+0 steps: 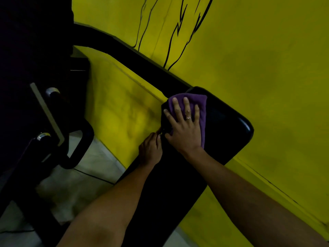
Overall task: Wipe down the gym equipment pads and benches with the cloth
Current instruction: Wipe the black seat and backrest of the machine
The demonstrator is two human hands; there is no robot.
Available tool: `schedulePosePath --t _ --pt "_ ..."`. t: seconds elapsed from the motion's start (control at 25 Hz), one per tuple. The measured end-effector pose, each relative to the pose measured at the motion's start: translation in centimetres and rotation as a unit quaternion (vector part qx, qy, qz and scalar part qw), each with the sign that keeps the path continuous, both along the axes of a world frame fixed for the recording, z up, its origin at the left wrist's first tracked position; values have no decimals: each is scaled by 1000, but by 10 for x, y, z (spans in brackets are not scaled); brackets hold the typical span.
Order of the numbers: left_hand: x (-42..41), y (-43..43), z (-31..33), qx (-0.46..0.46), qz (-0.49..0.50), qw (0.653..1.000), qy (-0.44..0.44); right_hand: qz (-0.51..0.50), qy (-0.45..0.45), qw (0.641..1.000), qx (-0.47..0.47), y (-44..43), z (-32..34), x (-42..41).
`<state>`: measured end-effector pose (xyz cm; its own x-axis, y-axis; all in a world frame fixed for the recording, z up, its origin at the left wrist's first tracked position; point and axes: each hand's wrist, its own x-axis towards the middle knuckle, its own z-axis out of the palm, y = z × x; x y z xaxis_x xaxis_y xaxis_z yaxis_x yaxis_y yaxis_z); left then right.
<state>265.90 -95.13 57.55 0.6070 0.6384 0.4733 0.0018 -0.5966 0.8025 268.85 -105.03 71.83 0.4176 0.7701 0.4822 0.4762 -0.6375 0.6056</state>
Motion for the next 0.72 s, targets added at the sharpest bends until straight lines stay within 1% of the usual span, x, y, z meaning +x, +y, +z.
schedulePosePath --t 0.08,0.12,0.16,0.28,0.4,0.52,0.6,0.72 --pt "0 3 -4 -5 -11 1000 -18 19 -6 999 -45 -16 -3 0" --pt "-1 3 -5 9 -10 999 -30 30 -9 998 -57 -30 -5 -2" --pt "-2 2 -3 20 -8 999 -37 36 -8 998 -59 -45 -7 -6" --pt "0 3 -5 12 -9 999 -46 21 -9 998 -51 -65 -12 -12" --pt "0 1 -6 27 13 998 -49 20 -4 999 -43 -27 -7 -4" --pt "1 -2 -1 7 17 999 -34 23 -8 999 -48 6 0 0" --pt "-7 -2 -6 -8 -3 1000 -26 27 4 997 -72 -14 -1 -4" --pt "-27 -6 -25 -16 -49 998 -48 9 -3 997 -76 -73 -10 -16"
